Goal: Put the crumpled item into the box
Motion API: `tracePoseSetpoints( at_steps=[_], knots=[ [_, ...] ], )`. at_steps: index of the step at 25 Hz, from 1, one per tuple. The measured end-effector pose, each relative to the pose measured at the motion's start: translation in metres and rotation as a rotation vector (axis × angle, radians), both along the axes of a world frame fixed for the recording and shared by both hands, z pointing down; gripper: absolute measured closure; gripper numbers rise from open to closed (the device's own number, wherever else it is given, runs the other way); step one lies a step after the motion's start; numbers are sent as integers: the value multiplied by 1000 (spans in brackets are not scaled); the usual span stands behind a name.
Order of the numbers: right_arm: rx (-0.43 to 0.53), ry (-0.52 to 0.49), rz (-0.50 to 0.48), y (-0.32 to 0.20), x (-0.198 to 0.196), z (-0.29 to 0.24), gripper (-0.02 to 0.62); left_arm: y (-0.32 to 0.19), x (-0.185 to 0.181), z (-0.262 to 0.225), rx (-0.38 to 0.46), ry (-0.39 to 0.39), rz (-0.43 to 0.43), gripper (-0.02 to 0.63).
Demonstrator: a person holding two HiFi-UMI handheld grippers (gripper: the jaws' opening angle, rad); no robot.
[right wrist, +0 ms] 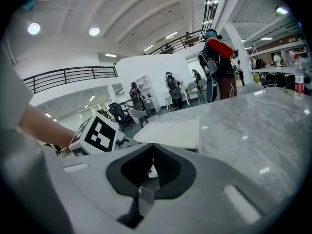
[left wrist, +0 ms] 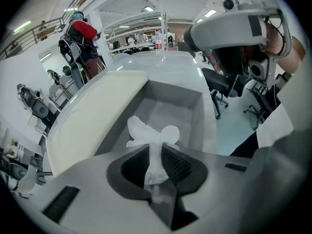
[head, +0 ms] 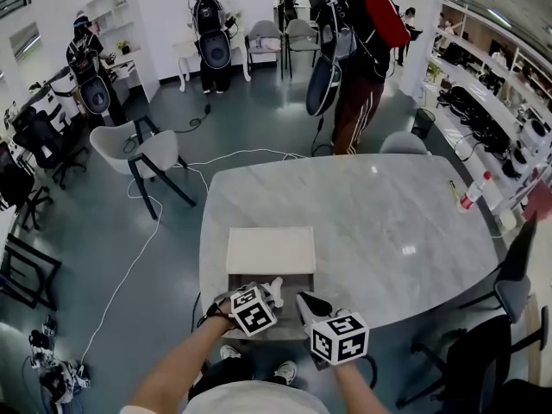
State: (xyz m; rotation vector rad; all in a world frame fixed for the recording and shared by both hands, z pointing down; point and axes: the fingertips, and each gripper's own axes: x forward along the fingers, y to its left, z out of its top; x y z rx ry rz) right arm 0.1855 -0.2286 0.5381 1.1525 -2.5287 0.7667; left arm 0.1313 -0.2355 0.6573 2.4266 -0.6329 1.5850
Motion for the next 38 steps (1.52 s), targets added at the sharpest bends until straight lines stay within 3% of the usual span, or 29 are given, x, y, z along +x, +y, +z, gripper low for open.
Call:
tracePoseSetpoints(
  at_steps=[9, 19, 34, 38],
  knots=[
    [-19, -13, 10, 0, 4, 9, 591, 0, 6, 1, -36, 5, -4, 514],
    [-20, 28, 77, 8, -3, 5, 591, -1, -2, -16, -8, 90, -2, 492],
    [58, 106, 176, 35, -46, -36, 591, 13, -57, -96, 78, 396, -98, 494],
    [97, 106, 203, 38, -51, -51, 591, 13, -72, -125, 111, 537, -166, 494]
  ],
)
